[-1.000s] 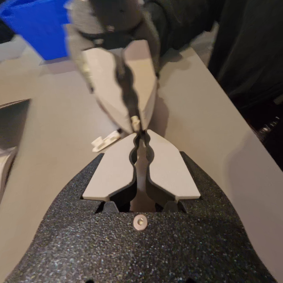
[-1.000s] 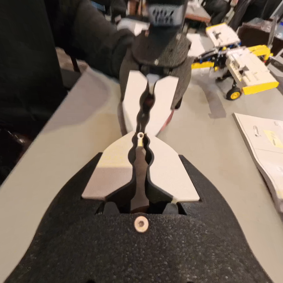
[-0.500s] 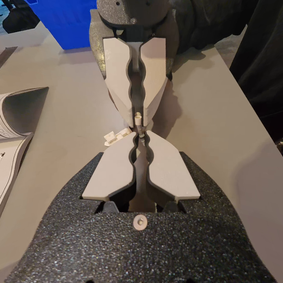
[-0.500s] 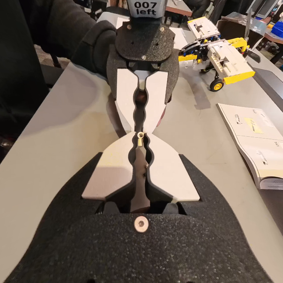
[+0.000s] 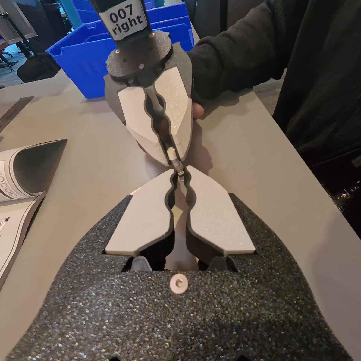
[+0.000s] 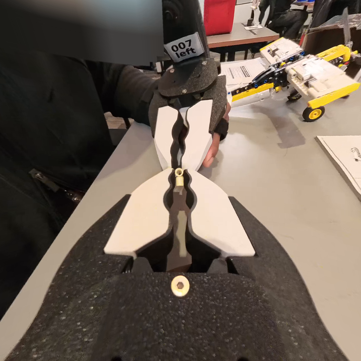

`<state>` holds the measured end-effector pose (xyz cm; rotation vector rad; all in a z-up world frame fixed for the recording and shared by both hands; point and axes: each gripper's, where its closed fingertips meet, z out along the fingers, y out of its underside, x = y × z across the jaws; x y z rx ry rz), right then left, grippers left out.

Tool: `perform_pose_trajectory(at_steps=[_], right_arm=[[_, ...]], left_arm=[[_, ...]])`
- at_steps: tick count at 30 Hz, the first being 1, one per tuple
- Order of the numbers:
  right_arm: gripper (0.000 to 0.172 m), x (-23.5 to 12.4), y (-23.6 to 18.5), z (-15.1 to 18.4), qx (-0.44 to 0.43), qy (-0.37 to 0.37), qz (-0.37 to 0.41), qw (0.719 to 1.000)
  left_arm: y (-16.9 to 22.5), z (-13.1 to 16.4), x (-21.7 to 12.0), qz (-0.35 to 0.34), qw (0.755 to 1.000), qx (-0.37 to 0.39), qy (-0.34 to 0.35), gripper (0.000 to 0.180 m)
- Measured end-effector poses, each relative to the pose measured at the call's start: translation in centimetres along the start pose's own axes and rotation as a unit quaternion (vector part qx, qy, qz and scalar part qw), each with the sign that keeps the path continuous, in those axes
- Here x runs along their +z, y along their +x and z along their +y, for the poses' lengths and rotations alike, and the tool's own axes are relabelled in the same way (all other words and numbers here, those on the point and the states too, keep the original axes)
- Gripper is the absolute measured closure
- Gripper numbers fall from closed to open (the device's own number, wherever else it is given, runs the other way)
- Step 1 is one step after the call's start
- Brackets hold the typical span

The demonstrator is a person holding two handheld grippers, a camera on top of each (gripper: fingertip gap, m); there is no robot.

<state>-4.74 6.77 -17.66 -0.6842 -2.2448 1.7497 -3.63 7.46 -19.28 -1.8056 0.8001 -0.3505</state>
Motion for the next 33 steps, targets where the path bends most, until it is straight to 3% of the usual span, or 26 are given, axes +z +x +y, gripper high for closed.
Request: perform_pose_trajectory(at_steps=[13, 24, 30, 33], right_arm=[[0.164, 0.2, -0.3, 1.0, 0.048, -0.038, -0.033, 0.998], [0.164, 0.7, 0.7, 1.4, -0.001, -0.054, 0.033, 0.998], [0.164, 0.1, 1.5, 0.5, 0.006, -0.017, 0.06, 0.998], [0.164, -0.3, 1.9, -0.4, 0.02, 0.019, 0.068, 0.997]], left_arm=[[0.1, 0.7, 0.2, -0.004, 0.999, 0.021, -0.04, 0.175], [-0.4, 1.1, 0.0, -0.005, 0.998, -0.033, -0.046, 0.175], [-1.7, 0.3, -0.3, -0.034, 0.998, -0.052, -0.015, 0.173], [-2.5, -0.3, -1.1, -0.05, 0.996, -0.071, 0.017, 0.156]])
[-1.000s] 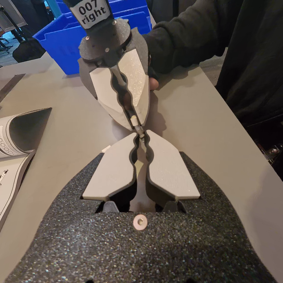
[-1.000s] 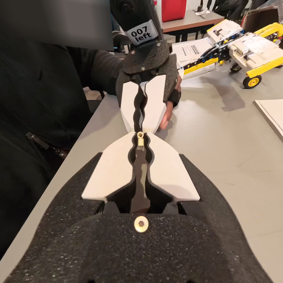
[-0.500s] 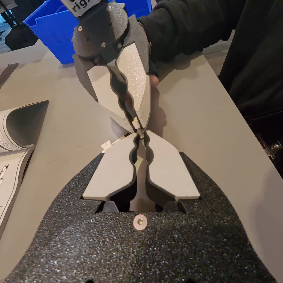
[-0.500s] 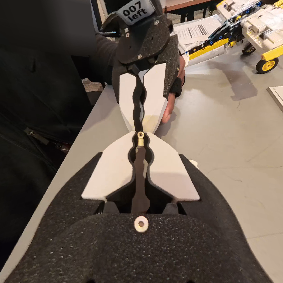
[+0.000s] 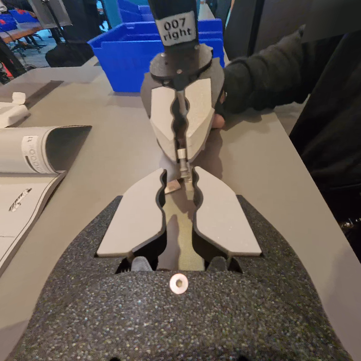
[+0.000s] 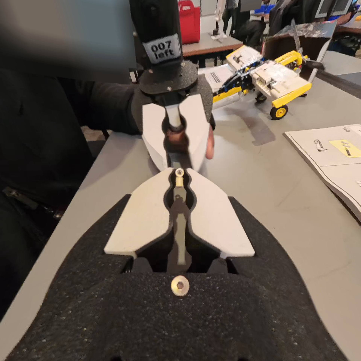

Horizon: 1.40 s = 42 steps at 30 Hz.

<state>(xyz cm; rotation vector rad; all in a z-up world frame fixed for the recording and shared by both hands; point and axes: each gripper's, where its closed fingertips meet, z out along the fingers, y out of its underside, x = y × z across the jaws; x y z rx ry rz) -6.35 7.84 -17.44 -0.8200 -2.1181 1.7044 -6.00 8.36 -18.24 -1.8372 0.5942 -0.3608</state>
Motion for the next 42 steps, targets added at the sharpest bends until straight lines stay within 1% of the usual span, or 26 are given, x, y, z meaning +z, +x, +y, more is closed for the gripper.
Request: perform_pose_trajectory(at_steps=[2, 7, 10, 13, 15, 19, 20, 22, 25, 27, 30, 33, 35, 39, 42], right_arm=[[0.165, -0.2, 0.1, -0.8, 0.014, 0.03, -0.001, 0.999], [0.164, -0.8, 0.2, -3.4, 0.064, 0.129, -0.007, 0.99], [0.164, -1.0, 0.5, -3.9, 0.07, 0.156, 0.012, 0.985], [0.164, -1.1, 0.9, -4.3, 0.083, 0.18, 0.021, 0.98], [0.164, -1.1, 1.0, -4.6, 0.085, 0.19, 0.026, 0.978], [0.164, -0.9, 0.8, -4.4, 0.077, 0.181, 0.026, 0.98], [0.16, -0.8, 0.8, -4.2, 0.067, 0.172, 0.029, 0.982], [0.147, -0.6, 0.6, -3.7, 0.031, 0.145, 0.035, 0.988], [0.141, -0.3, -0.2, -3.1, -0.046, 0.106, 0.04, 0.993], [0.141, -0.1, -0.4, -2.9, -0.094, 0.086, 0.056, 0.99], [0.144, 0.5, -0.6, -1.9, -0.118, 0.041, 0.056, 0.991], [0.155, 0.9, -1.0, -1.1, -0.143, 0.017, 0.053, 0.988], [0.162, 0.8, -1.0, -1.1, -0.15, 0.015, 0.057, 0.987], [0.164, 0.6, -1.1, -1.3, -0.145, 0.021, 0.05, 0.988], [0.164, 0.7, -1.6, -1.0, -0.149, 0.016, 0.035, 0.988]], left_arm=[[-0.4, -0.3, -0.4, 0.001, 0.999, -0.026, 0.02, 0.149], [-0.2, -1.1, -0.2, 0.026, 0.995, -0.077, 0.056, 0.15], [-0.1, -2.1, -0.5, 0.038, 0.989, -0.106, 0.094, 0.158], [-0.4, -3.1, -0.9, 0.044, 0.979, -0.142, 0.138, 0.172], [-0.6, -3.3, -1.1, 0.046, 0.975, -0.158, 0.148, 0.173], [-0.6, -3.2, -1.4, 0.053, 0.977, -0.151, 0.142, 0.173], [-0.5, -3.2, -1.6, 0.056, 0.978, -0.146, 0.141, 0.173], [-0.6, -3.2, -1.9, 0.052, 0.982, -0.129, 0.13, 0.173], [-0.2, -2.5, -2.1, 0.037, 0.993, -0.069, 0.084, 0.173], [0.0, -1.5, -1.8, 0.025, 0.999, -0.024, 0.036, 0.173], [0.6, -0.7, -1.5, 0.018, 0.999, 0.028, -0.003, 0.173], [0.8, -0.3, -1.4, 0.017, 0.999, 0.044, -0.019, 0.173], [0.8, -0.2, -1.4, 0.019, 0.998, 0.049, -0.022, 0.173], [0.9, 0.0, -1.5, 0.024, 0.998, 0.055, -0.029, 0.173], [1.4, 0.2, -1.5, 0.041, 0.997, 0.057, -0.032, 0.173]])
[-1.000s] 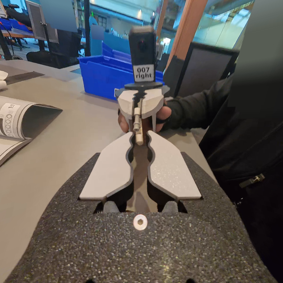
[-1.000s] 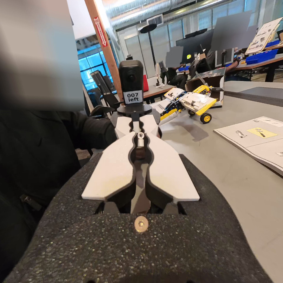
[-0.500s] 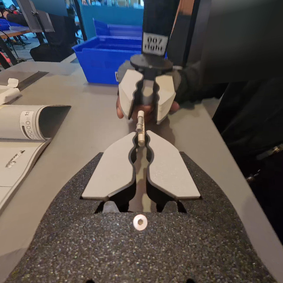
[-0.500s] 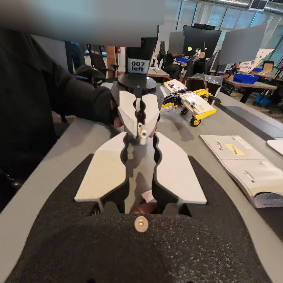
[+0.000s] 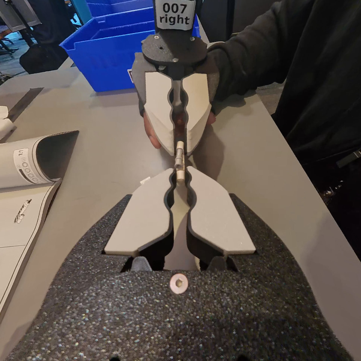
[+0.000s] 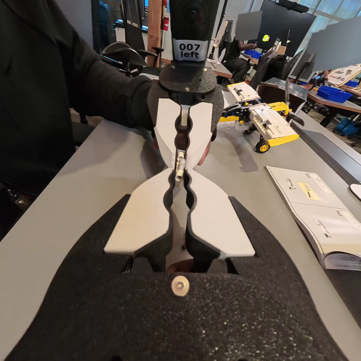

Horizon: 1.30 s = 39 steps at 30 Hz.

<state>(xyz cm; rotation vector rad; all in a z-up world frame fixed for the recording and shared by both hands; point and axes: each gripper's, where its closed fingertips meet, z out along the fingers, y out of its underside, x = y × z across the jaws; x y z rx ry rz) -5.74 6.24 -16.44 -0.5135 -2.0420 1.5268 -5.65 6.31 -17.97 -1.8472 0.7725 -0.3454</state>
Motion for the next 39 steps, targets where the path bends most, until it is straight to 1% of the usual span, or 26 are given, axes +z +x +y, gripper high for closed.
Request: perform_pose_trajectory(at_steps=[4, 10, 13, 15, 17, 19, 25, 29, 33, 39], right_arm=[[0.164, 0.0, -0.6, 0.1, 0.011, 0.001, -0.027, 1.0], [0.164, 0.3, 0.3, 0.3, 0.029, -0.004, 0.004, 1.0], [0.165, 0.1, 1.0, -0.1, 0.053, 0.013, 0.02, 0.998], [0.164, 0.0, 1.5, -0.4, 0.074, 0.027, 0.029, 0.996], [0.164, -0.3, 2.1, -0.9, 0.101, 0.048, 0.037, 0.993], [0.164, -0.5, 2.6, -1.6, 0.133, 0.076, 0.04, 0.987], [0.164, -0.9, 4.0, -2.6, 0.223, 0.143, 0.057, 0.963], [0.164, -1.0, 4.4, -2.9, 0.268, 0.177, 0.058, 0.945], [0.164, -1.0, 4.7, -3.0, 0.27, 0.185, 0.07, 0.942], [0.164, -0.9, 5.0, -2.8, 0.273, 0.188, 0.091, 0.939]], left_arm=[[0.5, 0.0, 0.0, 0.017, 1.0, -0.001, -0.002, 0.173], [-0.5, 0.1, -0.2, -0.007, 1.0, -0.02, 0.0, 0.173], [-1.1, -0.5, -0.5, -0.02, 0.999, -0.045, 0.024, 0.17], [-1.5, -0.6, -0.7, -0.025, 0.998, -0.057, 0.032, 0.163], [-1.8, -0.7, -0.9, -0.029, 0.996, -0.072, 0.04, 0.158], [-2.2, -1.1, -1.0, -0.027, 0.993, -0.099, 0.062, 0.158], [-3.2, -3.1, -1.8, -0.011, 0.966, -0.19, 0.173, 0.164], [-3.8, -3.7, -1.9, -0.011, 0.948, -0.23, 0.219, 0.169], [-4.1, -3.9, -1.9, -0.009, 0.935, -0.255, 0.245, 0.17], [-4.7, -4.4, -2.1, -0.006, 0.908, -0.292, 0.301, 0.171]])
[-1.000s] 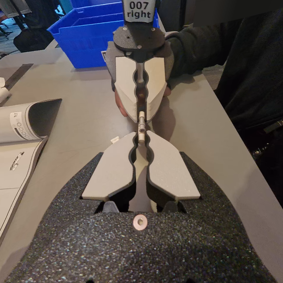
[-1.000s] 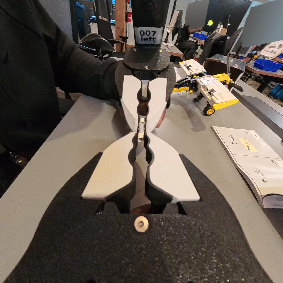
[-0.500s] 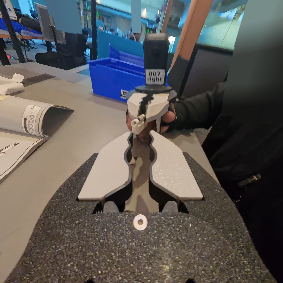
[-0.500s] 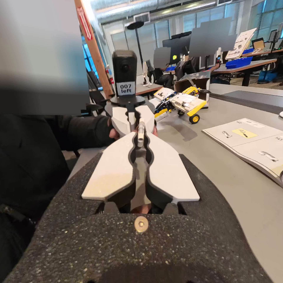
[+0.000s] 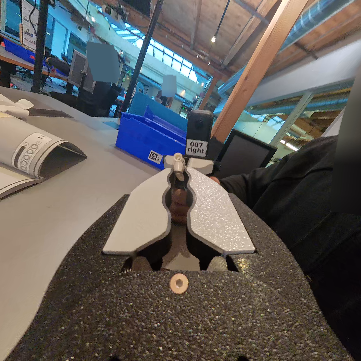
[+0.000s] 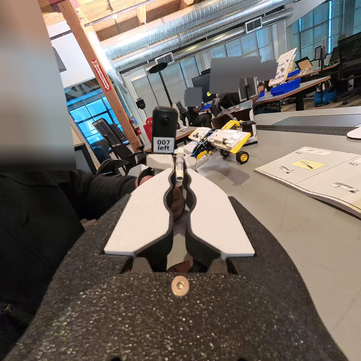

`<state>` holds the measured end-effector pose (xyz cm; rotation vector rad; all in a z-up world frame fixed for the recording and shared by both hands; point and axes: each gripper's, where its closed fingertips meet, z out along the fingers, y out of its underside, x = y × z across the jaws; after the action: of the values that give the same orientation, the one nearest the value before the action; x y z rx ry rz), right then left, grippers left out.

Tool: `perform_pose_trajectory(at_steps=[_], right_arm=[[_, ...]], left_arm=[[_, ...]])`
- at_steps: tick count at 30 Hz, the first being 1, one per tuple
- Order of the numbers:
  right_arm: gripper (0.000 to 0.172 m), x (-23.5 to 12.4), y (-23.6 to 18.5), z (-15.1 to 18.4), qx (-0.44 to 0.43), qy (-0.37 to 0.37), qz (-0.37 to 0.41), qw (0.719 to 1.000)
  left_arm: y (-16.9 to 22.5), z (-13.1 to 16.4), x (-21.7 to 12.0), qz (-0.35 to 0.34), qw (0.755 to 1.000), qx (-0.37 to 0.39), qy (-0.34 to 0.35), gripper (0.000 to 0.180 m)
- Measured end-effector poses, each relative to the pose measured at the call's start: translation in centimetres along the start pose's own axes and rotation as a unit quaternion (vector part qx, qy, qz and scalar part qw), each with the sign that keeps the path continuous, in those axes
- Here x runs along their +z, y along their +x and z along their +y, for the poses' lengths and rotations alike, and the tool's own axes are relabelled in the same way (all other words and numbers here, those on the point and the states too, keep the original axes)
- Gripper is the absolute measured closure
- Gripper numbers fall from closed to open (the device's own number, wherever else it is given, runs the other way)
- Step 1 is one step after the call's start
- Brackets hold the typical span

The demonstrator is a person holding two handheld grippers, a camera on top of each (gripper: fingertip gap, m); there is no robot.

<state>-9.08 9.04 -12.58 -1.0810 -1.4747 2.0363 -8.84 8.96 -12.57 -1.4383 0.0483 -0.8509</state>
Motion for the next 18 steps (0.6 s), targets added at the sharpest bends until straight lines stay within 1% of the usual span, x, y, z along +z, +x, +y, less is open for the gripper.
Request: perform_pose_trajectory(at_steps=[4, 8, 9, 10, 12, 15, 18], right_arm=[[0.164, 0.2, -0.1, 0.0, -0.006, 0.006, 0.01, 1.0], [0.162, 0.4, -0.3, 0.4, -0.027, -0.009, 0.012, 1.0], [0.158, 0.4, -0.4, 0.6, -0.048, -0.022, 0.011, 0.999], [0.15, 0.4, -0.4, 0.8, -0.079, -0.038, 0.011, 0.996], [0.143, 0.2, -0.8, 1.2, -0.163, -0.069, 0.003, 0.984], [0.136, -0.4, -1.0, 1.9, -0.299, -0.114, -0.014, 0.947], [0.134, -0.8, -1.7, 2.6, -0.39, -0.141, -0.046, 0.909]], left_arm=[[0.2, -0.4, 0.0, 0.014, 1.0, -0.014, 0.019, 0.173], [0.2, -0.3, -0.3, 0.017, 0.999, -0.028, 0.006, 0.173], [0.2, -0.3, -0.4, 0.019, 0.999, -0.032, 0.0, 0.173], [0.1, -0.4, -0.6, 0.018, 0.999, -0.038, -0.007, 0.173], [0.3, -0.5, -0.9, 0.025, 0.998, -0.055, -0.032, 0.173], [0.5, 1.1, -1.3, 0.038, 0.985, -0.123, -0.11, 0.173], [0.9, 2.5, -1.6, 0.052, 0.973, -0.162, -0.158, 0.173]])
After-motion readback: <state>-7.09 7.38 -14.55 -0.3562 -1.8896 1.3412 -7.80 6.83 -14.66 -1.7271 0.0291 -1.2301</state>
